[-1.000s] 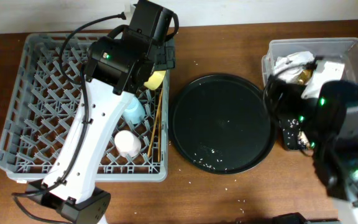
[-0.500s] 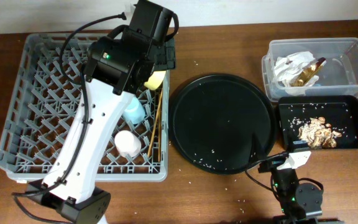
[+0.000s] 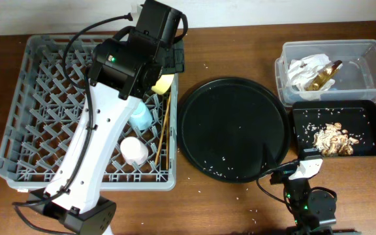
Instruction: Sort waste into correct bins and load items into the dishwasher rack
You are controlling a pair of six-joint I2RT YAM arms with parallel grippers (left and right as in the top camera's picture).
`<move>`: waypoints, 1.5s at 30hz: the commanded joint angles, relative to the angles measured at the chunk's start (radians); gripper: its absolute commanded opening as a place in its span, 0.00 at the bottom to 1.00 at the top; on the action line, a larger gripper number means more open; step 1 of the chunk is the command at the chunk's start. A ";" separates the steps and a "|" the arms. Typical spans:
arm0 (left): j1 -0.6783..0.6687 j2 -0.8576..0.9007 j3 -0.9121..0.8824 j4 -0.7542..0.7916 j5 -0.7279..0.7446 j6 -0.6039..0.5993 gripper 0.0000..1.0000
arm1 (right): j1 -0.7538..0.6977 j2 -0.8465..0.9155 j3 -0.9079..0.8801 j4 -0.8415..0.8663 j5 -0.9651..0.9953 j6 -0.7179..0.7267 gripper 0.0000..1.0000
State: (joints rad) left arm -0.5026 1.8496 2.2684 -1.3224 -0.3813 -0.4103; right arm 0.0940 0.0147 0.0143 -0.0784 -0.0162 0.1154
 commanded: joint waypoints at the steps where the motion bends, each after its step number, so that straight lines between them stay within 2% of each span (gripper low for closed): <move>1: -0.001 -0.009 0.008 0.001 0.000 0.012 0.99 | -0.004 -0.011 -0.009 -0.001 0.008 -0.007 0.98; 6: 0.002 -0.009 0.008 -0.032 -0.003 0.013 0.99 | -0.004 -0.011 -0.009 -0.001 0.008 -0.007 0.98; 10: 0.004 -0.004 0.007 -0.085 -0.092 0.024 0.99 | -0.004 -0.011 -0.009 -0.001 0.008 -0.007 0.99; 12: 0.029 -0.011 0.006 -0.061 -0.105 0.048 0.99 | -0.004 -0.011 -0.009 -0.001 0.008 -0.007 0.99; 13: 0.058 -0.028 0.006 -0.013 -0.053 0.114 0.99 | -0.004 -0.011 -0.009 -0.001 0.008 -0.007 0.99; 16: 0.187 -0.119 -0.029 0.104 0.246 0.344 0.99 | -0.004 -0.011 -0.009 -0.001 0.008 -0.007 0.99; 18: 0.275 -0.196 -0.127 0.193 0.337 0.409 0.99 | -0.004 -0.011 -0.009 -0.001 0.008 -0.007 0.98; 22: 0.430 -0.480 -0.632 0.556 0.453 0.450 0.99 | -0.004 -0.011 -0.009 -0.001 0.008 -0.007 0.98; 24: 0.460 -0.587 -0.837 0.698 0.454 0.462 0.99 | -0.004 -0.011 -0.009 -0.001 0.008 -0.007 0.99; 25: 0.502 -0.726 -1.066 0.847 0.456 0.465 0.99 | -0.004 -0.011 -0.009 -0.001 0.008 -0.007 0.98; 31: 0.565 -1.211 -1.726 1.218 0.470 0.476 0.99 | -0.004 -0.011 -0.009 -0.001 0.008 -0.007 0.98; 34: 0.585 -1.423 -1.958 1.313 0.467 0.480 0.99 | -0.004 -0.011 -0.009 -0.001 0.008 -0.007 0.98; 36: 0.593 -1.603 -2.095 1.322 0.464 0.500 0.99 | -0.004 -0.011 -0.009 -0.001 0.008 -0.007 0.98; 39: 0.592 -1.757 -2.197 1.322 0.463 0.541 0.99 | -0.004 -0.011 -0.009 -0.001 0.008 -0.007 0.99; 42: 0.592 -1.846 -2.260 1.286 0.447 0.540 0.99 | -0.004 -0.011 -0.009 -0.001 0.008 -0.007 0.99; 45: 0.591 -1.845 -2.260 1.236 0.399 0.539 0.99 | -0.004 -0.011 -0.009 -0.001 0.008 -0.007 0.98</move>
State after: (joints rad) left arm 0.0856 0.0185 0.0147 -0.0483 0.0586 0.1127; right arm 0.0940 0.0101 0.0135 -0.0772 -0.0166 0.1085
